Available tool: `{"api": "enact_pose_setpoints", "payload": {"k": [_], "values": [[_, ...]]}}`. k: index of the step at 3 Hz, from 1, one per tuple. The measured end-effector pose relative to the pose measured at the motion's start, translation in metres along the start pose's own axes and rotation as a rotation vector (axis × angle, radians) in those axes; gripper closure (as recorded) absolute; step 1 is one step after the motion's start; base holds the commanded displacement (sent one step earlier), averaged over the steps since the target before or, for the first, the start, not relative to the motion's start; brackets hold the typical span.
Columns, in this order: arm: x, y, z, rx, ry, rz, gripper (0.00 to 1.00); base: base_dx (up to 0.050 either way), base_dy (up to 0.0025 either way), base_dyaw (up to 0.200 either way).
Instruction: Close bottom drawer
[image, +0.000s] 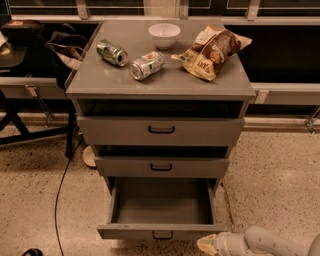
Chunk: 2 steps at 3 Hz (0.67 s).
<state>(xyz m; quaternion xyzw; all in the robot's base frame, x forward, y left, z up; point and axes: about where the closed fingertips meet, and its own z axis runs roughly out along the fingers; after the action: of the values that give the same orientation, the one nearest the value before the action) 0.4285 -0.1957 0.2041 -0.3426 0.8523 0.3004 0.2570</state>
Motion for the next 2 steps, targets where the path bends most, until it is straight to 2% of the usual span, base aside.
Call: {"api": "enact_pose_setpoints", "payload": {"k": [2], "values": [[-0.002, -0.017, 0.036, -0.068, -0.009, 0.013, 1.00, 0.000, 0.00000, 0.000]]}}
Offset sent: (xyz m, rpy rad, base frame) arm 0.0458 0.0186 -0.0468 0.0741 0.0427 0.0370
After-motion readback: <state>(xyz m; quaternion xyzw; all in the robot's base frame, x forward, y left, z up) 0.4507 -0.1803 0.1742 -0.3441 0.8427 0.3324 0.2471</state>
